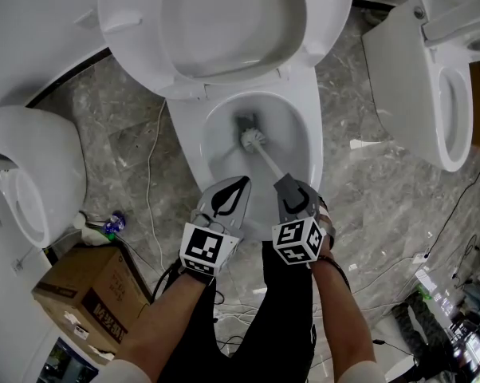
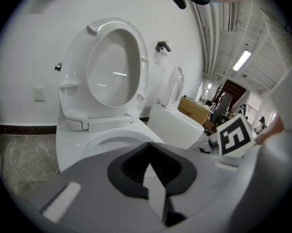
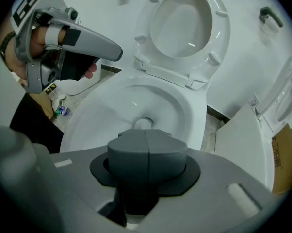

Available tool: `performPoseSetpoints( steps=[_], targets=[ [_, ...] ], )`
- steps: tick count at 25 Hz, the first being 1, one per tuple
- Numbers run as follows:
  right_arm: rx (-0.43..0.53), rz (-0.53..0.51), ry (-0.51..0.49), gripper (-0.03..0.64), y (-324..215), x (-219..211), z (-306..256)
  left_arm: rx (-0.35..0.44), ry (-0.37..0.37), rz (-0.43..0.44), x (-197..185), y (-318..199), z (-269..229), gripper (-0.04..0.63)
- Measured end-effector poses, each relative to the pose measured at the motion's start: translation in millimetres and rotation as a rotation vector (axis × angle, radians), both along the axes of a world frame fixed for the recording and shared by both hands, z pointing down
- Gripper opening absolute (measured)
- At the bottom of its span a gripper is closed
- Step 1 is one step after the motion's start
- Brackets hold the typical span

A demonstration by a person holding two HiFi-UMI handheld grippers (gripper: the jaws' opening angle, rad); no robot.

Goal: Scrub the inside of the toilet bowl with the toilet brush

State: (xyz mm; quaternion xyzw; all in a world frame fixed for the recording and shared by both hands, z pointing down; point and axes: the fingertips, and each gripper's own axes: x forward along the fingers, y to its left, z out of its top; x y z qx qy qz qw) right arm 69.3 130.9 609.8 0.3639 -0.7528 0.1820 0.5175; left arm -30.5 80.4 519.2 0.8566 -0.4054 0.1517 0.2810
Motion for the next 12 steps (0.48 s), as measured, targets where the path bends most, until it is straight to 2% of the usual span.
performPoseSetpoints(
  steps=[7,12],
  targets=[
    [0.004,0.034,-0.048,0.16,11,-22,-8,-0.008,0.002,0.0,-4,9,3,0.006],
    [0.019,0.078,-0.109,0.16,-1,-38,-9,-0.005,0.003,-0.001,-5,9,4,0.006]
  ],
)
